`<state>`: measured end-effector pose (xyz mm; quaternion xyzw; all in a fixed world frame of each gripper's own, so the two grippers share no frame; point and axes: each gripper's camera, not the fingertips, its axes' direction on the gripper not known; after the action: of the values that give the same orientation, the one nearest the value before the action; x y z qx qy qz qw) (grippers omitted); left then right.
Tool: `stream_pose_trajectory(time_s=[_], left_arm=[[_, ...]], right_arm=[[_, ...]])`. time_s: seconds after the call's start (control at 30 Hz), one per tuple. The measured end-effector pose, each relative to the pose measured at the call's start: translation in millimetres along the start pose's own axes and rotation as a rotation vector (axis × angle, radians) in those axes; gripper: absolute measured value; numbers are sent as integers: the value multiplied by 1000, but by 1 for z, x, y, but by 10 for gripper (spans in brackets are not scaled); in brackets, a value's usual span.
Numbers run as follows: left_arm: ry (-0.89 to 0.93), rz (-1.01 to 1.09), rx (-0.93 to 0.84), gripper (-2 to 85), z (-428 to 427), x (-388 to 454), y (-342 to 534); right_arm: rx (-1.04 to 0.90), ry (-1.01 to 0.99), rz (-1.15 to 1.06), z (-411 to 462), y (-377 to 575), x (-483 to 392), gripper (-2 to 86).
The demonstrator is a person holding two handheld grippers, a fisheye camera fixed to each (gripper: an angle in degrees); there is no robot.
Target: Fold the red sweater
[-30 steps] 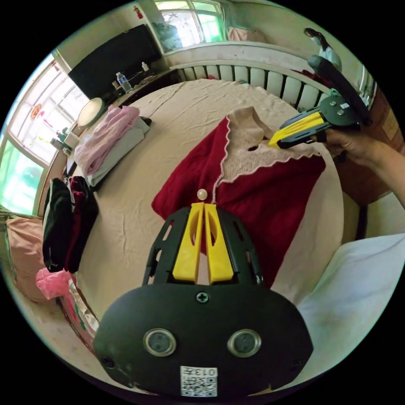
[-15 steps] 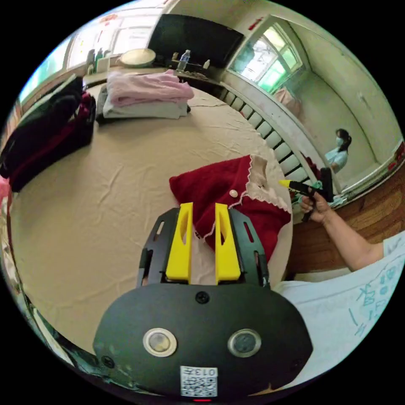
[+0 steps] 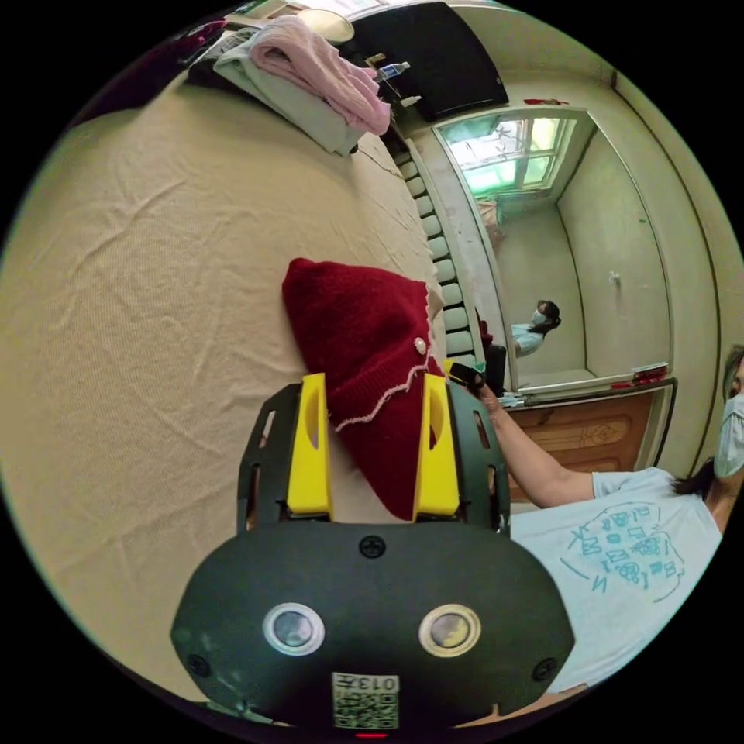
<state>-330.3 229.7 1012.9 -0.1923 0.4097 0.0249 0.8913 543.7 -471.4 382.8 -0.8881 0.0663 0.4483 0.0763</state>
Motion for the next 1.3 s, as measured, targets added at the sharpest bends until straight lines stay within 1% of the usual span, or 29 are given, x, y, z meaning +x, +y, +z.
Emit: stream_pose_trajectory(time_s=[0.1, 0.17, 0.2, 0.23, 0.27, 0.3, 0.37, 0.4, 0.47, 0.53, 0.63, 0.73, 0.8, 0.87, 0.9, 1.0, 1.13, 1.23, 1.3], left_arm=[[-57, 24, -33, 166, -9, -3, -14], [-120, 24, -22, 171, -22, -7, -22], [-123, 16, -26, 172, -23, -9, -23], [-89, 3, -47, 174, -22, -16, -27], [-12, -8, -70, 179, -16, -21, -30], [2, -19, -72, 181, -14, -22, -32], [-58, 7, -80, 183, -11, -17, -40], [-60, 6, -79, 184, -11, -18, -42], [-27, -17, -74, 184, -14, -25, -48], [-6, -23, -72, 183, -16, -29, -53], [-11, -25, -78, 176, -16, -26, -63], [-33, -21, -99, 155, -16, -20, -74], [-38, -27, -82, 143, -20, -14, -77], [-75, 2, -72, 135, -28, 6, -79], [-78, 15, -67, 134, -30, 13, -80], [-2, 65, 5, 132, -53, 39, -81], [41, 94, 98, 131, -86, 68, -96], [39, 176, 165, 132, -117, 100, -125], [31, 221, 202, 132, -140, 117, -152]], right_arm=[[-13, 12, 3, 1, -2, 7, 125], [8, 23, 7, -2, 1, 12, 124], [14, 8, 19, 0, 2, 17, 121], [23, 0, 27, 1, 3, 19, 120], [25, -21, 37, 4, 2, 22, 114], [2, -70, 29, 10, 0, 22, 111], [-18, -73, 5, 20, -4, 16, 109], [-28, -19, -4, 24, -6, 13, 111], [-30, -1, 9, 29, -6, 17, 111], [-21, -39, 28, 30, -5, 26, 106], [-15, -26, 23, 39, -4, 26, 87], [-47, 27, -19, 60, -10, 11, 68], [-53, 142, -76, 68, -11, -12, 61], [-44, 217, -128, 69, -9, -34, 59], [-17, 224, -160, 64, -8, -48, 58], [61, 167, -209, 45, -9, -76, 56], [108, 154, -275, 37, -27, -109, 55], [168, 154, -361, 28, -61, -145, 55], [208, 129, -424, 25, -104, -173, 56]])
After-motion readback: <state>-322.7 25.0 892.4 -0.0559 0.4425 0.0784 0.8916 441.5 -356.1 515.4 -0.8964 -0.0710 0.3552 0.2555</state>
